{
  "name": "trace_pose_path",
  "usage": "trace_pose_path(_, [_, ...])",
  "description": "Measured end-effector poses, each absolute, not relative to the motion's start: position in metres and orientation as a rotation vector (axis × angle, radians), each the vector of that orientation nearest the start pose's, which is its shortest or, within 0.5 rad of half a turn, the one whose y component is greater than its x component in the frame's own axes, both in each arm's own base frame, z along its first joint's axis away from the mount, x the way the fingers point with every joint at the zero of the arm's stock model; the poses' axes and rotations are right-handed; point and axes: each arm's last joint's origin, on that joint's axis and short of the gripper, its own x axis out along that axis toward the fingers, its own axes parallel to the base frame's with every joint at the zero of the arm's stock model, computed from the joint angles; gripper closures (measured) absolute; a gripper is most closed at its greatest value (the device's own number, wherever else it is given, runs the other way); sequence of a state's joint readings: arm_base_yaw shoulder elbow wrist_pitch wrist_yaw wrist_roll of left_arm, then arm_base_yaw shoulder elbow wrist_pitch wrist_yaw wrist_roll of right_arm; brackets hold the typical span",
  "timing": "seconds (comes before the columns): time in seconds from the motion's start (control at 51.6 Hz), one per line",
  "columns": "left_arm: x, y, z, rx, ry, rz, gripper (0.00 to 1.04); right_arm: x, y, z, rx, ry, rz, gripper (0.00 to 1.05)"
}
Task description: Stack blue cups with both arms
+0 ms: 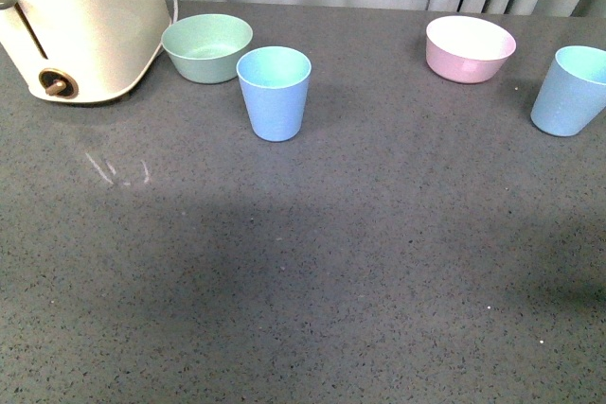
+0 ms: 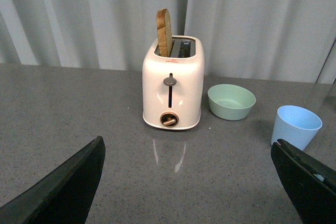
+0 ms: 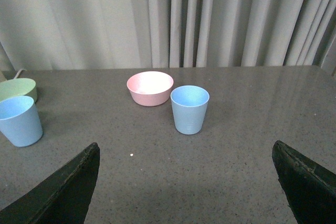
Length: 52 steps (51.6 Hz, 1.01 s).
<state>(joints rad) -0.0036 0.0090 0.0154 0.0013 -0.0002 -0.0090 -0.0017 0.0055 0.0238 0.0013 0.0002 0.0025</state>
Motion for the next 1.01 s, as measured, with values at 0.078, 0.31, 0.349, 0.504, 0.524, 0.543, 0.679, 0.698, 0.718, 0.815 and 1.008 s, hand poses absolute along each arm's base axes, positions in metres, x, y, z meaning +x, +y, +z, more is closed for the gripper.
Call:
trace_pose_path(0.078, [0.097,0.0,0.168,-0.009,-0.008,-0.003,0.09,0.097,0.0,0.171,0.002,-0.02,-0.002,0.09])
trace_pose_path(0.31, [0.107,-0.003,0.169,-0.182,0.432,-0.033,0.09,0.097,0.0,0.171,0.002,-0.02,-0.002,0.09])
trace_pose_path(0.349, [0.112,-0.004,0.169,-0.216,0.481,-0.03,0.09,0.097,0.0,0.171,0.002,-0.02,-0.002,0.09])
trace_pose_path(0.504, [0.162,-0.007,0.187,-0.301,0.526,-0.047,0.09,0.097,0.0,0.171,0.002,-0.02,-0.002,0.09])
trace_pose_path(0.524, [0.168,-0.007,0.189,-0.316,0.527,-0.059,0.09,0.097,0.0,0.171,0.002,-0.02,-0.002,0.09])
trace_pose_path(0.543, [0.175,-0.008,0.192,-0.331,0.53,-0.069,0.09,0.097,0.0,0.171,0.002,-0.02,-0.002,0.09])
trace_pose_path(0.679, [0.226,-0.02,0.199,-0.344,0.571,-0.101,0.09,0.097,0.0,0.171,0.002,-0.02,-0.002,0.09])
trace_pose_path(0.698, [0.232,-0.023,0.199,-0.343,0.581,-0.103,0.09,0.097,0.0,0.171,0.002,-0.02,-0.002,0.09])
trace_pose_path(0.718, [0.238,-0.026,0.199,-0.342,0.593,-0.108,0.09,0.097,0.0,0.171,0.002,-0.02,-0.002,0.09])
trace_pose_path(0.815, [0.271,-0.044,0.198,-0.322,0.64,-0.114,0.09,0.097,0.0,0.171,0.002,-0.02,-0.002,0.09])
trace_pose_path(1.008, [0.306,-0.069,0.198,-0.31,0.672,-0.136,0.09,0.097,0.0,0.171,0.002,-0.02,-0.002,0.09])
